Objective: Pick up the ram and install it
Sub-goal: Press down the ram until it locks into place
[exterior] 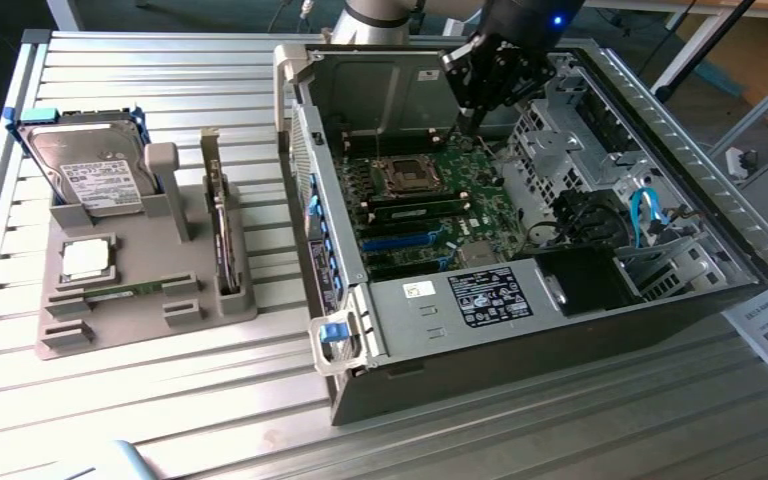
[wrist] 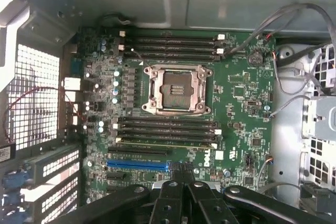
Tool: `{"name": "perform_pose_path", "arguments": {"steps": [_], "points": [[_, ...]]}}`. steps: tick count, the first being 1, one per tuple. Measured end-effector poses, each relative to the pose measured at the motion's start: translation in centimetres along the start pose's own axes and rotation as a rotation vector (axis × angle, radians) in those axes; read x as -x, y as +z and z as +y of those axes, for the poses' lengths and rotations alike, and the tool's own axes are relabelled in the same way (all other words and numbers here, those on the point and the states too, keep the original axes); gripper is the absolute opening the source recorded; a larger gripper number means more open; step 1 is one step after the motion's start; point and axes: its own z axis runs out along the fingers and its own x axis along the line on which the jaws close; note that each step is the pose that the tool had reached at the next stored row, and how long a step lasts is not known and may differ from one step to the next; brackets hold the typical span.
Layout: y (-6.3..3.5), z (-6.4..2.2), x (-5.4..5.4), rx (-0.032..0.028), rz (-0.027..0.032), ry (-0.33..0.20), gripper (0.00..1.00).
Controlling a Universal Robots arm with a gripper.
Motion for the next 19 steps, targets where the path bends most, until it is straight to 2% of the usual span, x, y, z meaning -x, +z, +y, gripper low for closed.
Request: {"name": "perform_pose_path", "arguments": {"steps": [1, 2, 6, 11, 14, 15, 18, 19], "points": [[0.0, 0.01, -0.01, 0.0138, -0.0026, -0.001, 0.1], [0.0, 0.01, -0.01, 0.0199, -0.004, -0.001, 0.1], [0.0, 0.01, -0.02, 0.0201, -0.0051, -0.001, 0.1], [0.01, 0.01, -0.05, 0.0202, -0.0119, 0.008, 0.1], [0.03, 0.02, -0.18, 0.0202, -0.0227, 0.01, 0.1], [0.03, 0.02, -0.21, 0.0202, -0.0244, 0.01, 0.1], [0.03, 0.02, -0.22, 0.0201, -0.0256, 0.01, 0.1], [0.03, 0.02, -0.23, 0.0171, -0.0255, 0.01, 0.1]]}}
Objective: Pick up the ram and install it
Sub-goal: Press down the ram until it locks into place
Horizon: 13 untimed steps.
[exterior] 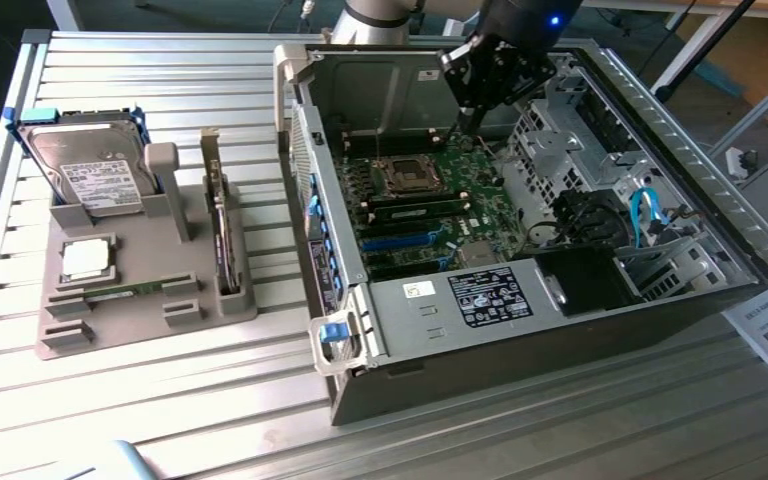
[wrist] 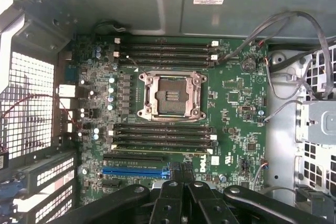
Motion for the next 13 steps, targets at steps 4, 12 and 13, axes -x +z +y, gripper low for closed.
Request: {"name": "perform_pose_path", "arguments": {"steps": [4, 12, 13], "points": [[0.0, 0.0, 0.0, -0.0138, 0.0004, 0.0, 0.1], [0.02, 0.0, -0.17, -0.0138, -0.0122, 0.0, 0.1], [0.01, 0.0, -0.17, -0.0145, -0.0123, 0.0, 0.1]]}}
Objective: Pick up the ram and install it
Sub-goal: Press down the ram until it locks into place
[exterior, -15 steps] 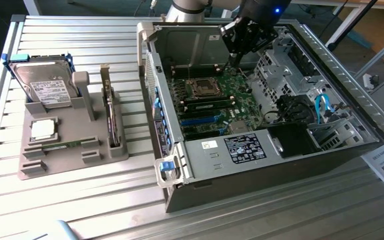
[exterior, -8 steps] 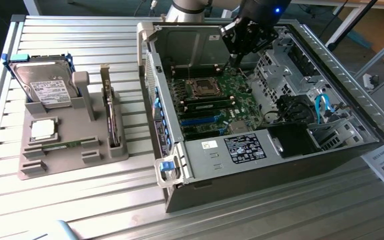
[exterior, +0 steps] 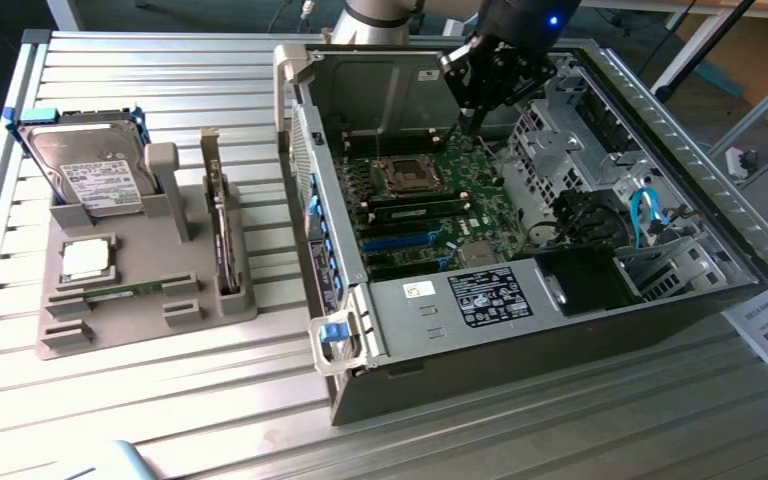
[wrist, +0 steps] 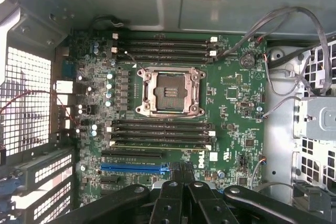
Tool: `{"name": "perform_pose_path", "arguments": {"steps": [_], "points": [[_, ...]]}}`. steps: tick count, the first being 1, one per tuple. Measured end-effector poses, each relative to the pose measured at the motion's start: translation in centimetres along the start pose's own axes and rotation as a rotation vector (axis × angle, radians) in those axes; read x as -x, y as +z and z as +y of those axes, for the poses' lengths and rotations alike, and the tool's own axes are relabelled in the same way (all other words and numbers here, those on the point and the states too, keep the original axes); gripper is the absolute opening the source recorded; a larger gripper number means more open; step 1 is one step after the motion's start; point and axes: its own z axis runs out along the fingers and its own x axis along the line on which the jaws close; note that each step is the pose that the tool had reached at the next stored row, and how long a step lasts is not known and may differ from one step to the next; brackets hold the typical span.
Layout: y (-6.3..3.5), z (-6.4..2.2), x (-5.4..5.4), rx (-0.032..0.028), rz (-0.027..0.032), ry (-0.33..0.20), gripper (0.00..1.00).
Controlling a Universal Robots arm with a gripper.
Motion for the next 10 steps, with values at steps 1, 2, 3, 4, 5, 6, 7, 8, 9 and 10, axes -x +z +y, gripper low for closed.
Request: {"name": "perform_pose_path", "arguments": {"steps": [1, 2, 3, 4, 5, 6, 7, 8, 9, 10], "points": [[0.01, 0.01, 0.0, 0.0001, 0.0, 0.0, 0.1], [0.0, 0.01, 0.0, 0.0, -0.0001, 0.0, 0.1], [0.0, 0.0, 0.0, 0.0, 0.0, 0.0, 0.1], [0.01, 0.01, 0.0, -0.0004, 0.0, 0.0, 0.1], [0.01, 0.03, 0.0, -0.0014, 0.0, 0.0, 0.1], [0.01, 0.02, 0.0, -0.0016, 0.0, 0.0, 0.1], [0.01, 0.02, 0.0, -0.0017, 0.0, 0.0, 0.1], [0.01, 0.02, 0.0, -0.0016, 0.0, 0.0, 0.1], [0.01, 0.02, 0.0, -0.0016, 0.0, 0.0, 0.1], [0.01, 0.02, 0.0, -0.0016, 0.0, 0.0, 0.1]]}}
